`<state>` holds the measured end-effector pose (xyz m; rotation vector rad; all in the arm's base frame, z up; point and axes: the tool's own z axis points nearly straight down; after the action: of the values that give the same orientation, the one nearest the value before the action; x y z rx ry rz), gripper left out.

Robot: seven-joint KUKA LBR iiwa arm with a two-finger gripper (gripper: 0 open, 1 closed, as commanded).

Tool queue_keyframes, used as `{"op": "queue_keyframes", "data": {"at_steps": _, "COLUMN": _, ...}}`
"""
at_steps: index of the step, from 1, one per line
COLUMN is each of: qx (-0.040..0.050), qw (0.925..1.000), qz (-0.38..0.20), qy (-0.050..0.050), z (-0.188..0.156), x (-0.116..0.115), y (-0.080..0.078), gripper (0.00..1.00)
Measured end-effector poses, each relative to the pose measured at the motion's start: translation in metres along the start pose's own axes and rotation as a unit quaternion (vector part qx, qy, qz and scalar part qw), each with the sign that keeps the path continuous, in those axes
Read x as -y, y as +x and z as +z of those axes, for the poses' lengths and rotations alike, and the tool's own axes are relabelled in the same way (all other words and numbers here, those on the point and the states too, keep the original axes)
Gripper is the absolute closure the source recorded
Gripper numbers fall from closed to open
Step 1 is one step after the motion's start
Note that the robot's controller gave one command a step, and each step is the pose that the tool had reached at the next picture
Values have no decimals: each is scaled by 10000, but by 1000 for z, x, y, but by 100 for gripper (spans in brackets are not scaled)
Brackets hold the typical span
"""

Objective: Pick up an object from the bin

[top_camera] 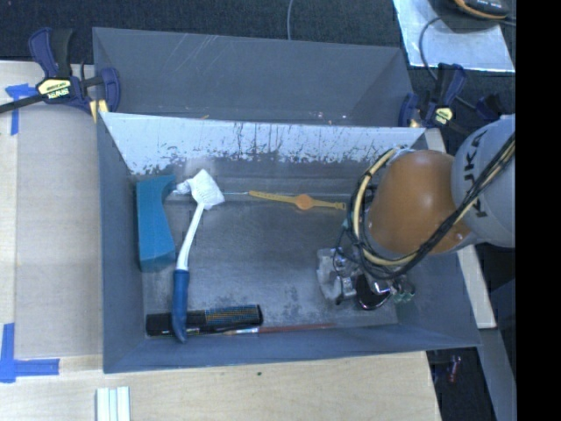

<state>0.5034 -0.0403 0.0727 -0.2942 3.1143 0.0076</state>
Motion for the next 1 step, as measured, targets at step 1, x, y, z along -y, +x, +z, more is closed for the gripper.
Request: {"op": "queue_keyframes", "data": {"at_steps": 1, "qx": -42, "qw": 9993, "qz": 369, "qy": 2, "z": 2, "x": -42, "y": -14, "gripper": 100}}
